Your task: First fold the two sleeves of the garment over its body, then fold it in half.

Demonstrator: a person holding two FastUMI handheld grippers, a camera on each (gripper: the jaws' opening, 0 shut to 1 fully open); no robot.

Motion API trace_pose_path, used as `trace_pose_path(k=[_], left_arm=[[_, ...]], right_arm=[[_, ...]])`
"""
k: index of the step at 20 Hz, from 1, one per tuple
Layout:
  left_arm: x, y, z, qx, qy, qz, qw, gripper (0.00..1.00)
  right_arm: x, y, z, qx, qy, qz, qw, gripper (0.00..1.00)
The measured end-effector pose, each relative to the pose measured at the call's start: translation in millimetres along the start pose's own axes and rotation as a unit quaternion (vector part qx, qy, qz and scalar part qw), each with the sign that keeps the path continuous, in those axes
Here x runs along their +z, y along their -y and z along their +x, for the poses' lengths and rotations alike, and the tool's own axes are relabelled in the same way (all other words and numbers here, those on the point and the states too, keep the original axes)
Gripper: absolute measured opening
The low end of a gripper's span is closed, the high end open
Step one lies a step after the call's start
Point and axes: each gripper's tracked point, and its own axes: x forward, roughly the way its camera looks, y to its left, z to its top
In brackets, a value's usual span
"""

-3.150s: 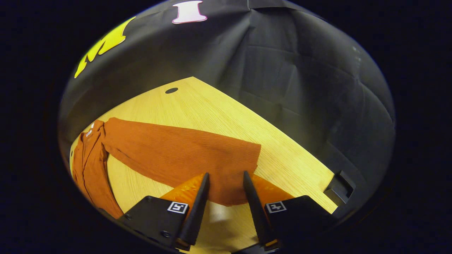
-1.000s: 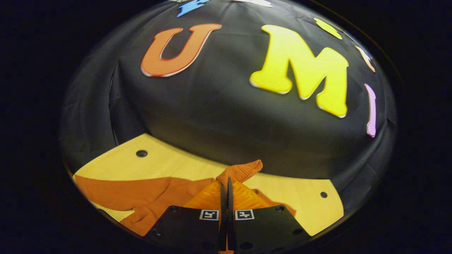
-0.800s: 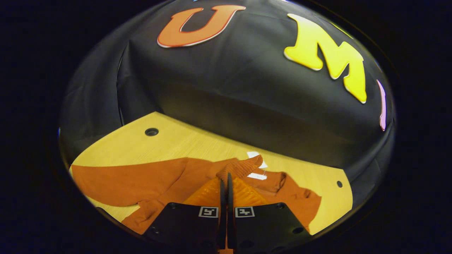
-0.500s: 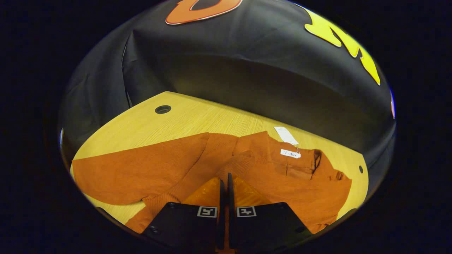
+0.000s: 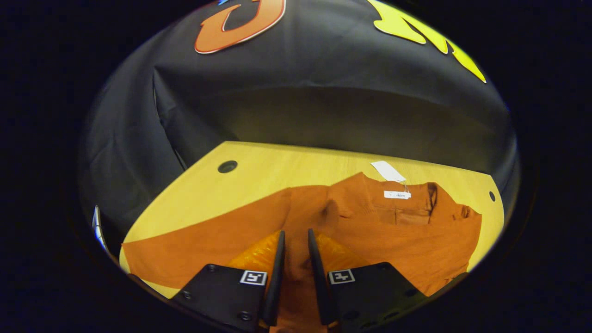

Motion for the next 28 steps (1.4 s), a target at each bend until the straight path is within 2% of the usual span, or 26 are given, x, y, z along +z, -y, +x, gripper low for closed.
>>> trace_pose_path(k=[1, 3, 6, 8, 10, 13, 18, 19, 22, 28], left_arm=[[-0.2, 0.4, -0.2, 0.0, 0.0, 0.0, 1.0, 1.0], [1.0, -1.3, 1.1, 0.0, 0.003, -0.001, 1.0, 1.0], [-3.2, -3.0, 5.3, 0.002, 0.003, -0.007, 1.0, 1.0], [-8.6, -1.1, 9.0, 0.0, 0.0, -0.009, 1.0, 1.0], [-13.8, 3.7, 14.6, -0.008, -0.002, -0.012, 1.0, 1.0], [-24.0, 14.2, 25.5, -0.025, -0.008, -0.012, 1.0, 1.0], [-58.3, 40.2, 43.8, -0.048, -0.068, -0.027, 0.996, 1.0], [-64.5, 42.3, 49.1, -0.049, -0.077, -0.034, 0.995, 1.0], [-87.9, 46.4, 66.4, -0.051, -0.113, -0.04, 0.991, 1.0], [-130.0, 30.2, 100.8, -0.013, -0.167, -0.035, 0.985, 1.0]], right_arm=[[3.5, -3.7, -3.6, 0.002, 0.005, -0.011, 1.0, 0.35], [6.9, -15.6, -8.1, 0.013, 0.014, -0.024, 1.0, 0.35], [11.2, -22.5, -23.2, 0.027, 0.017, -0.044, 0.999, 0.77], [16.8, -24.4, -36.6, 0.033, 0.025, -0.043, 0.998, 0.75], [25.7, -21.4, -53.8, 0.035, 0.037, -0.039, 0.998, 0.82], [42.2, -21.2, -89.7, 0.049, 0.061, -0.031, 0.996, 0.82], [75.0, -2.1, -171.6, 0.067, 0.114, -0.046, 0.99, 0.82], [79.5, 7.4, -189.2, 0.065, 0.124, -0.05, 0.989, 0.8], [93.9, 36.8, -234.6, 0.053, 0.147, -0.038, 0.987, 0.82], [121.2, 101.3, -301.7, 0.01, 0.185, 0.03, 0.982, 0.81]])
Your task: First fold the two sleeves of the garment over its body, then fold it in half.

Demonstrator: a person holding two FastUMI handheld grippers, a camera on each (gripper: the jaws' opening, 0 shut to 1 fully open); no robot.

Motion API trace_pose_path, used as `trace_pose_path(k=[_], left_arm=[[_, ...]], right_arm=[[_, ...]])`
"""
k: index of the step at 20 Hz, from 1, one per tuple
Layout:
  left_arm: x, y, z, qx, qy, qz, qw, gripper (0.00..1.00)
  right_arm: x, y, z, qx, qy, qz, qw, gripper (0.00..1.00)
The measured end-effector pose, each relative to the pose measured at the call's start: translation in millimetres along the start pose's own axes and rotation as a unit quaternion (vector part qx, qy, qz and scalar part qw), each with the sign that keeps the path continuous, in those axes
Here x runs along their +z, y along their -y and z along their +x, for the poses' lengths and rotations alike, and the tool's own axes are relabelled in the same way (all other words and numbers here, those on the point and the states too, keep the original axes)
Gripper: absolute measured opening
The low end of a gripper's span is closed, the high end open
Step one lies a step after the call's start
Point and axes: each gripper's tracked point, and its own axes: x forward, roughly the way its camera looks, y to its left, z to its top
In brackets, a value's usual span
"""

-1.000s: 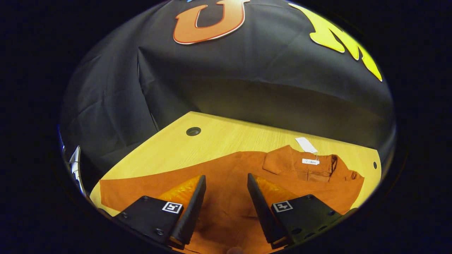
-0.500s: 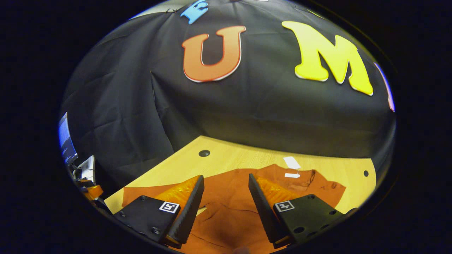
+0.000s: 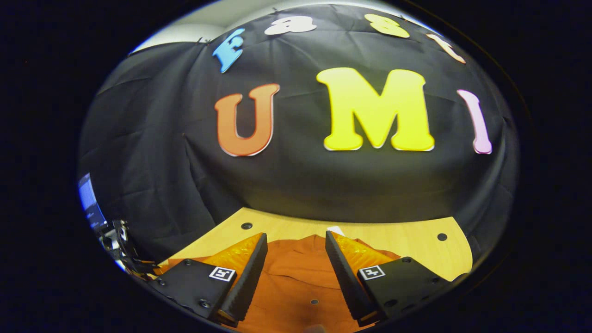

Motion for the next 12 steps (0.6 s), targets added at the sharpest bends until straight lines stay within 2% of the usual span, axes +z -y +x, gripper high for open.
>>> trace_pose_path(k=[2, 5, 12], left_arm=[[-7.6, 0.2, 11.7, 0.006, -0.012, 0.014, 1.0, 1.0], [-17.3, 4.9, 25.6, 0.008, -0.029, 0.02, 0.999, 1.0], [-20.5, 6.3, 35.4, 0.02, -0.026, 0.018, 0.999, 1.0]], right_arm=[[15.4, 16.3, -14.5, -0.015, 0.013, 0.015, 1.0, 0.81], [25.3, 37.1, -28.7, -0.035, 0.025, 0.003, 0.999, 0.81], [22.3, 50.2, -43.4, -0.051, 0.013, 0.0, 0.999, 0.82]])
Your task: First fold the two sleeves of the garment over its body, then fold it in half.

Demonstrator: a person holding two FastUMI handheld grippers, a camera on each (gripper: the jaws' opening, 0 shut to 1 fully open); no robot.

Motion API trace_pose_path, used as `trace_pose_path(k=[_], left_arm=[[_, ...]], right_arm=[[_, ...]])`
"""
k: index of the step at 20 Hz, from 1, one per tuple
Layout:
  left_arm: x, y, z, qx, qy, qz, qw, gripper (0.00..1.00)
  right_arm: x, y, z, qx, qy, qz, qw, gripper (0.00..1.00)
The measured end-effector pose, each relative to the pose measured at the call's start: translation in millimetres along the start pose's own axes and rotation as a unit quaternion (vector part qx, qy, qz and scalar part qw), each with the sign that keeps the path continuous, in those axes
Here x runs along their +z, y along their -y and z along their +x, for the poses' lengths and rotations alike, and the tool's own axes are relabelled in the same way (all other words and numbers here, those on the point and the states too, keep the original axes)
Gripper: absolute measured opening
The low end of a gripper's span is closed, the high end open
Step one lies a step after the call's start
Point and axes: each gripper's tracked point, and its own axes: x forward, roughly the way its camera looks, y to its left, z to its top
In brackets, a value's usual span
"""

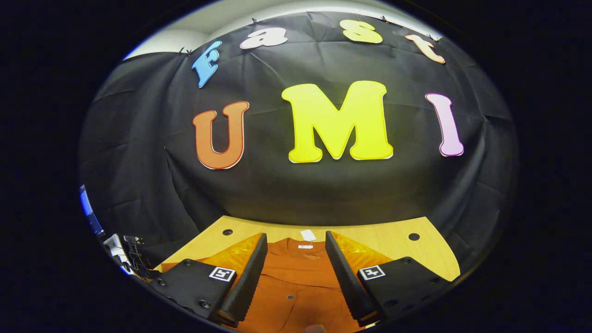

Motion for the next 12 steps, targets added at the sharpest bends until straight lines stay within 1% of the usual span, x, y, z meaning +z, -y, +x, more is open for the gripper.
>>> trace_pose_path(k=[5, 6, 7, 9, 10, 11, 12], left_arm=[[0.4, 1.4, 2.8, 0.011, 0.005, -0.015, 1.0, 1.0], [0.9, 3.7, 2.4, 0.009, 0.006, -0.017, 1.0, 0.98], [2.8, 5.2, 3.3, 0.008, 0.006, -0.019, 1.0, 1.0], [3.5, 5.4, 4.8, 0.006, 0.01, -0.021, 1.0, 0.74], [1.8, 5.0, 5.0, 0.004, 0.014, -0.031, 0.999, 0.77], [3.9, 6.4, 5.6, 0.004, 0.018, -0.044, 0.999, 0.49], [6.0, 8.7, 8.3, -0.003, 0.022, -0.056, 0.998, 0.43]], right_arm=[[-5.8, -1.2, -1.1, 0.0, -0.009, -0.001, 1.0, 0.81], [-7.7, 0.0, -0.9, -0.002, -0.013, 0.003, 1.0, 0.81], [-9.7, 2.0, -1.0, -0.004, -0.015, 0.007, 1.0, 0.81], [-11.0, 7.3, -2.5, -0.011, -0.016, 0.01, 1.0, 0.81], [-11.0, 10.3, -3.3, -0.014, -0.016, 0.011, 1.0, 0.81], [-12.5, 11.3, -5.5, -0.016, -0.017, 0.013, 1.0, 0.81], [-13.9, 13.6, -7.1, -0.019, -0.018, 0.014, 1.0, 0.82]])
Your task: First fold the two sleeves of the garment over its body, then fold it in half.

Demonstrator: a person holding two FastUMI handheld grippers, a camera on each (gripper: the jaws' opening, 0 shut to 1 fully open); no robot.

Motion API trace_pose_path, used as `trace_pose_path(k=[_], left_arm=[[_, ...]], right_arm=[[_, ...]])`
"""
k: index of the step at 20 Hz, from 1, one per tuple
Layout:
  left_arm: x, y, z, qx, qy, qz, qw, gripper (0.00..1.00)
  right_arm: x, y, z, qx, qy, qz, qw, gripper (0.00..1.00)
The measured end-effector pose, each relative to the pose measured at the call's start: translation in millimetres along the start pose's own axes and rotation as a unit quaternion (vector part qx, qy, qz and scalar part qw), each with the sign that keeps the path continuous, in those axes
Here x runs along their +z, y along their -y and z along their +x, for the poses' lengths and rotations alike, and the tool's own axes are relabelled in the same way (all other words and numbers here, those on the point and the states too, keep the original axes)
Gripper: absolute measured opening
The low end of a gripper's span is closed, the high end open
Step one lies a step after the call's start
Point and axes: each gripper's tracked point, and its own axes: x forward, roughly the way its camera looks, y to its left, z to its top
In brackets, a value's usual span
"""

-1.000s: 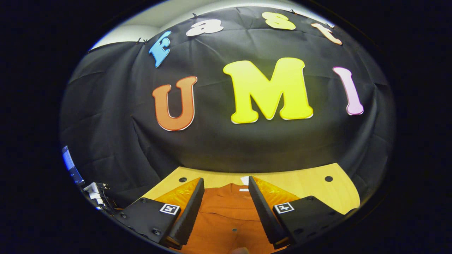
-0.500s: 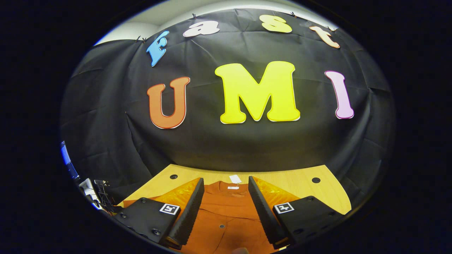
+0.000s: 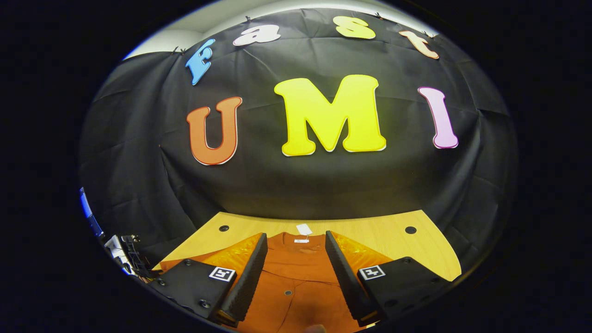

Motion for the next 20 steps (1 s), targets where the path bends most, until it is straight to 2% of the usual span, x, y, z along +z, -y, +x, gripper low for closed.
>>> trace_pose_path(k=[2, 4, 5, 7, 12, 14, 15, 20], left_arm=[[2.1, 3.3, -1.3, -0.017, -0.003, -0.019, 1.0, 0.07], [9.8, 22.2, -5.9, -0.069, -0.017, -0.077, 0.995, 0.06], [18.6, 26.5, -8.7, -0.079, -0.009, -0.104, 0.991, 0.04], [34.5, 28.1, -17.3, -0.095, -0.003, -0.122, 0.988, 0.04], [91.1, 56.5, -31.4, -0.143, 0.03, -0.095, 0.985, 0.04], [116.9, 76.9, -38.3, -0.167, 0.042, -0.086, 0.981, 0.0], [131.5, 88.1, -42.7, -0.179, 0.049, -0.077, 0.98, 0.03], [212.7, 159.9, -65.6, -0.237, 0.093, -0.03, 0.967, 0.04]], right_arm=[[-5.3, 3.6, -2.5, -0.004, -0.003, 0.0, 1.0, 0.81], [-8.6, 7.5, -8.5, -0.008, -0.004, 0.0, 1.0, 0.81], [-11.7, 10.1, -12.3, -0.01, -0.004, 0.001, 1.0, 0.81], [-17.7, 15.3, -15.3, -0.015, -0.007, 0.003, 1.0, 0.81], [-25.7, 28.3, -25.6, -0.024, -0.006, 0.014, 1.0, 0.82], [-24.5, 34.9, -28.5, -0.029, 0.0, 0.016, 0.999, 0.81], [-23.6, 39.0, -31.5, -0.031, 0.003, 0.017, 0.999, 0.81], [-25.6, 64.0, -45.4, -0.048, 0.014, 0.022, 0.999, 0.81]])
